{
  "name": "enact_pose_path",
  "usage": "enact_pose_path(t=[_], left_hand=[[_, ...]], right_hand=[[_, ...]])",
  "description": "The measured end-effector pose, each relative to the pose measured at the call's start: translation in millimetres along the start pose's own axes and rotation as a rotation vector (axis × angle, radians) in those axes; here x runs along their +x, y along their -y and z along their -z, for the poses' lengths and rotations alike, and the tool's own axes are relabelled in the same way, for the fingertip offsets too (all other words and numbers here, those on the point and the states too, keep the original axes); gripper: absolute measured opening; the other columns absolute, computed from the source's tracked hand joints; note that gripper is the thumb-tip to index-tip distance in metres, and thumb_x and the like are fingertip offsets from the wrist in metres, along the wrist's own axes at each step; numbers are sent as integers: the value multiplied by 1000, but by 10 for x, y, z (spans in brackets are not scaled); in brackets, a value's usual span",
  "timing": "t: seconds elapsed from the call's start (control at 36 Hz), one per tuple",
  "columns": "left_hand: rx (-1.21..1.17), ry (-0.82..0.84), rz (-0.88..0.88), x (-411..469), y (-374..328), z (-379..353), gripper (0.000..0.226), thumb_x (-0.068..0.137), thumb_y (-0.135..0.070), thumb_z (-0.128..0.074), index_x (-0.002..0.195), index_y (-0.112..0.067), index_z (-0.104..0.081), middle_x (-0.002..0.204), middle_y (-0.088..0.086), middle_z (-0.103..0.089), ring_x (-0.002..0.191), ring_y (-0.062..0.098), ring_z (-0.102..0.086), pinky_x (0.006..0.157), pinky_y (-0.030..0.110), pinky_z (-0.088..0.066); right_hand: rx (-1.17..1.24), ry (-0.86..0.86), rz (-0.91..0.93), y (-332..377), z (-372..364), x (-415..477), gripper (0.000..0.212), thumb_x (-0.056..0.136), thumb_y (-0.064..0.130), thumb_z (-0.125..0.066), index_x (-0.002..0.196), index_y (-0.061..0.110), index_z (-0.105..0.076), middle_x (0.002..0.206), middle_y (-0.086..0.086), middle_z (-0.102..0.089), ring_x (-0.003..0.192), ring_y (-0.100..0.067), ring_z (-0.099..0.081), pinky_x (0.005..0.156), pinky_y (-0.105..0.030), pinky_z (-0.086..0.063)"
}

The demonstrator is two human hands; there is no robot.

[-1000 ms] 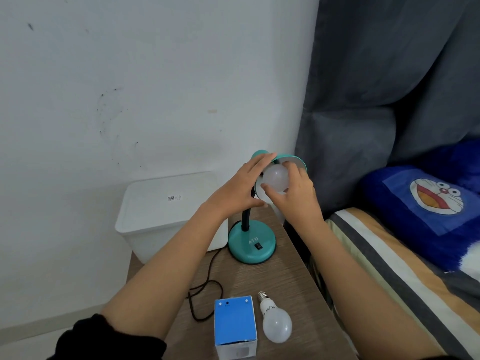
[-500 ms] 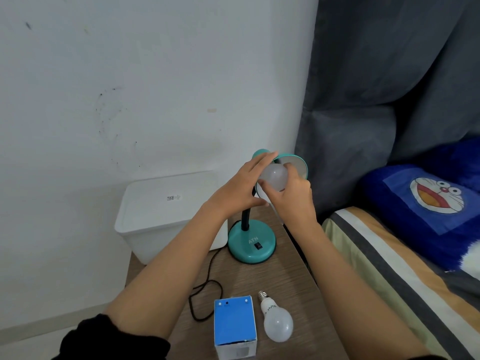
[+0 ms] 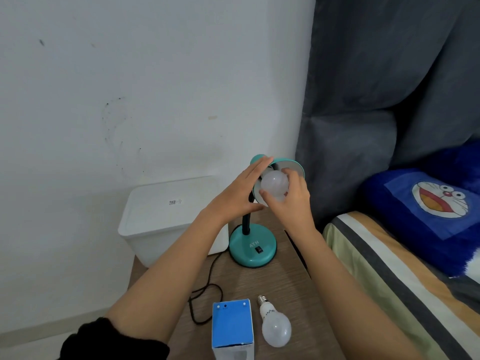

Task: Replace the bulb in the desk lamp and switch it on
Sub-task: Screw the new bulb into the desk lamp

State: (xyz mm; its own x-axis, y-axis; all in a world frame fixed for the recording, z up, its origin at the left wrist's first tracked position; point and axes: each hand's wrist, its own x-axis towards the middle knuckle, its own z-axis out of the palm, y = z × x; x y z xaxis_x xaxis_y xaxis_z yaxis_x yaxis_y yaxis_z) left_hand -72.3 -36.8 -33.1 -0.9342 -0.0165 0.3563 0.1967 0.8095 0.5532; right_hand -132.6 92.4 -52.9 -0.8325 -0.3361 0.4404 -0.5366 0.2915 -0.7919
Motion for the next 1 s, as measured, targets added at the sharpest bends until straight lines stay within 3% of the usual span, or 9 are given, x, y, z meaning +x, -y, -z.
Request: enact_pose_path(t=[0.17, 0.36, 0.61, 0.81, 0.89, 1.0], left_hand=[[-12, 2, -3, -27, 3, -20, 99, 79, -15, -73, 148, -27, -5, 157, -5, -10, 138, -5, -8, 103, -5, -7], [-6, -2, -1, -9, 27, -21, 102, 77, -9, -74, 149, -26, -4, 157, -4, -10, 144, 5, -10, 105, -2, -8], [-2, -18, 47, -64, -67, -16, 98, 76, -4, -71, 149, -21, -7, 156, -2, -11, 139, 1, -12, 104, 0, -11], [75, -34, 130, -296, -120, 200, 72, 84, -16, -66, 145, -23, -28, 149, -6, -31, 135, 9, -32, 113, 28, -29], [101, -76, 196, -480, -77, 365, 55, 88, -26, -62, 138, -23, -39, 143, -7, -41, 131, 11, -39, 109, 30, -34], [100, -189, 334, -767, 56, 580, 50, 89, -40, -58, 134, -25, -44, 139, -8, -45, 126, 11, -42, 104, 27, -37]], right_hand=[[4, 9, -25, 21, -15, -34, 69, 79, 23, -71, 136, 10, -35, 138, -9, -39, 123, -21, -43, 87, -22, -34], [-41, 14, -4, 46, -37, -26, 67, 79, 24, -70, 135, 7, -38, 137, -9, -44, 126, -21, -42, 91, -16, -28], [-109, 66, 2, 165, 166, -77, 55, 84, 24, -64, 132, 8, -42, 133, -9, -45, 123, -20, -43, 89, -18, -29], [-119, 11, 71, 402, 296, -231, 45, 87, 21, -61, 128, 8, -49, 129, -7, -49, 120, -20, -47, 93, -20, -32], [-105, 11, 158, 560, 252, -318, 37, 88, 19, -60, 122, 7, -54, 124, -7, -55, 117, -19, -50, 94, -19, -33], [-88, 108, 226, 745, 18, -376, 38, 90, 22, -58, 125, 9, -52, 127, -4, -56, 121, -17, -48, 102, -24, -35]])
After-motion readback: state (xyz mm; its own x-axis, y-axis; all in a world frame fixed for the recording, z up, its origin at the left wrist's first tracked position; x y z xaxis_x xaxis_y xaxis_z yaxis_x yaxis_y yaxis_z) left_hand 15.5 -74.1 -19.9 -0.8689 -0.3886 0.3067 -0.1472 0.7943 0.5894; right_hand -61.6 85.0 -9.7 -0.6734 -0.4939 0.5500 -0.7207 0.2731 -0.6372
